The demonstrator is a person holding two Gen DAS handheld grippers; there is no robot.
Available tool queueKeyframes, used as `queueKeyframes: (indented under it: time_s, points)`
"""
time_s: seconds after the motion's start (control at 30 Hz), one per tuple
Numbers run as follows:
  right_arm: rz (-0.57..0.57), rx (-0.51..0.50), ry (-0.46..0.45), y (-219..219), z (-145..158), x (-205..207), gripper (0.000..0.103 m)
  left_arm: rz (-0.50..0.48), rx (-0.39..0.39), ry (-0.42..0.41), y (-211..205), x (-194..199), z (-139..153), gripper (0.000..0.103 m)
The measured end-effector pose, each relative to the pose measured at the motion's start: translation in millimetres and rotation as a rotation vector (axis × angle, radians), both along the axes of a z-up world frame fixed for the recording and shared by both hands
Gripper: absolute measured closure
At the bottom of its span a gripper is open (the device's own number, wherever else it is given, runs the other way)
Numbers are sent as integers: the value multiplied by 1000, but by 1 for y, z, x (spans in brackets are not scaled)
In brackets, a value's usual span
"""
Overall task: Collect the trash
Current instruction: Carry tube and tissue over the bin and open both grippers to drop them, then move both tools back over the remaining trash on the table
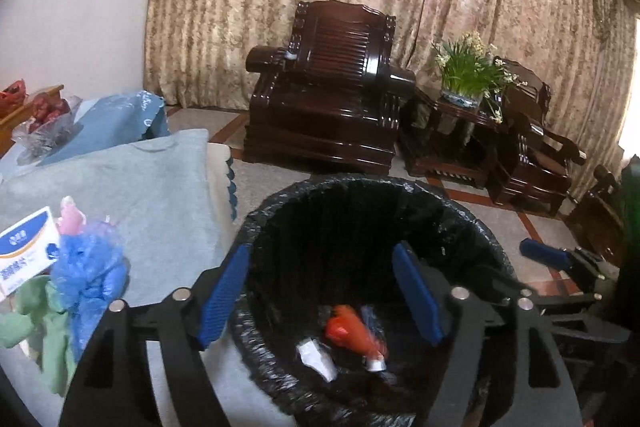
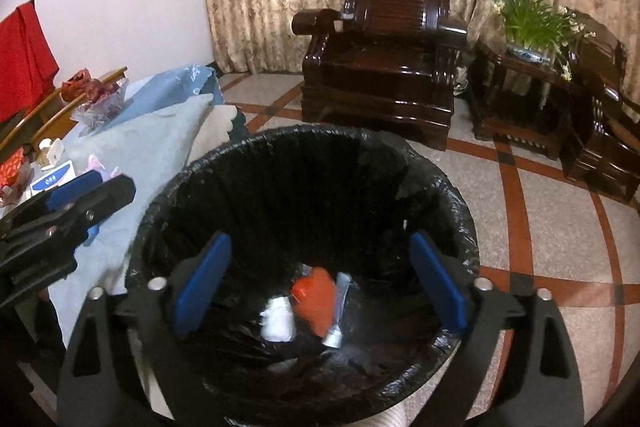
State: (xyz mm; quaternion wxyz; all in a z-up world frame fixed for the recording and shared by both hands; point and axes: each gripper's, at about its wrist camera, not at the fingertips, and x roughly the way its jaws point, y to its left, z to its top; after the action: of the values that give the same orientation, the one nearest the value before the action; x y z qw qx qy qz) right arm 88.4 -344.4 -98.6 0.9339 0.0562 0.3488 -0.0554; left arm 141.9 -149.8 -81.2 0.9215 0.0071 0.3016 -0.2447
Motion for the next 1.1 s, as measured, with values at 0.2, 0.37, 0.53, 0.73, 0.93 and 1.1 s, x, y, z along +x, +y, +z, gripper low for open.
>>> queueKeyframes:
  time_s: [0.2, 0.37, 0.53, 0.73, 0.93, 1.1]
  points:
    - [40, 24, -24, 18, 10, 2, 9, 41, 19, -49, 31, -15, 11, 19]
    - [116, 38, -48, 50, 21, 7, 9, 117, 34, -67, 72, -27, 17, 18]
    - [209, 33, -73, 90, 32, 19, 9, 222, 44, -75, 118, -35, 18, 18]
    - [317, 38, -90, 144, 39, 34, 9, 336, 54, -82, 168, -41, 19, 18]
    - [398, 50, -95, 189, 40, 53, 9, 427, 55, -87, 208, -41, 19, 18]
    - [441, 53, -77, 220, 31, 71, 9, 488, 58, -79, 238, -38, 13, 19]
